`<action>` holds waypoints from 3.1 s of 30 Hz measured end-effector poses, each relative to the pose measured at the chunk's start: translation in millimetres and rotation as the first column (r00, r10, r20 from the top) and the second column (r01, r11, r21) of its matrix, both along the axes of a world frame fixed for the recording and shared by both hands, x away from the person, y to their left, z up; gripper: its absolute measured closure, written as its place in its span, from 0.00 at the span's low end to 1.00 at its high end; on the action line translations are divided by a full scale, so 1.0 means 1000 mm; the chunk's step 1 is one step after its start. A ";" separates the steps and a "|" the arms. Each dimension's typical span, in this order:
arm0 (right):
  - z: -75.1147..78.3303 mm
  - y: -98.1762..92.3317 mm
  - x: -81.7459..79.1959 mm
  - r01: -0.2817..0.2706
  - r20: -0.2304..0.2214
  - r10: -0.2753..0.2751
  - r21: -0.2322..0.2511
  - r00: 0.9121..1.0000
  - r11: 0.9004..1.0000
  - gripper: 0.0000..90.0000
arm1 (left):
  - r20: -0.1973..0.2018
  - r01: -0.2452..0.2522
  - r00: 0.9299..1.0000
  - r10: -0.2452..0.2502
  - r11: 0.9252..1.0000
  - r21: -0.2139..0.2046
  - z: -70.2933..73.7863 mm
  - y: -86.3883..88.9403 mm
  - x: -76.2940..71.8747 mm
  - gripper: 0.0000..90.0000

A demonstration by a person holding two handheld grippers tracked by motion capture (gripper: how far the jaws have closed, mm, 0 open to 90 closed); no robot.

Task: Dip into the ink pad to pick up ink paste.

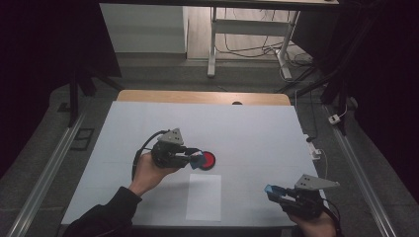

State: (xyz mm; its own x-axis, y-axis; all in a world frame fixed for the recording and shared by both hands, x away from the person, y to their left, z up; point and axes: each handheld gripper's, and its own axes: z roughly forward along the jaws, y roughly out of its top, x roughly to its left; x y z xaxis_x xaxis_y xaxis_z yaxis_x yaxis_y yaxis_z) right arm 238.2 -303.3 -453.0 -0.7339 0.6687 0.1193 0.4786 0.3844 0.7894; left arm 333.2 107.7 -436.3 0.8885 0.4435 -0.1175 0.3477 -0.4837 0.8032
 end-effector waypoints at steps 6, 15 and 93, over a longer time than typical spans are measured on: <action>0.000 0.001 0.000 0.000 0.003 0.000 -0.007 1.000 1.000 0.76 | -0.013 -0.023 1.000 0.023 1.000 0.003 -0.003 -0.005 0.013 0.78; 0.000 0.000 0.000 0.001 0.004 -0.001 -0.007 1.000 1.000 0.76 | -0.022 -0.047 0.999 0.048 0.998 0.029 -0.013 -0.014 0.026 0.78; 0.000 0.001 0.000 -0.013 -0.007 0.013 -0.018 1.000 1.000 0.76 | 0.036 -0.135 0.991 0.130 0.962 0.237 -0.053 -0.053 0.046 0.78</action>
State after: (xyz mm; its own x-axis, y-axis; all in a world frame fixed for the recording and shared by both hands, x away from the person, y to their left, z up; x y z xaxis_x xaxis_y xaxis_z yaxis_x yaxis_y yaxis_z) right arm 238.4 -302.0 -453.4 -0.7419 0.6610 0.1123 0.4788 0.4051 0.7789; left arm 378.7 54.6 -488.9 0.8212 0.5702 0.0227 0.4068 -0.6128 0.6775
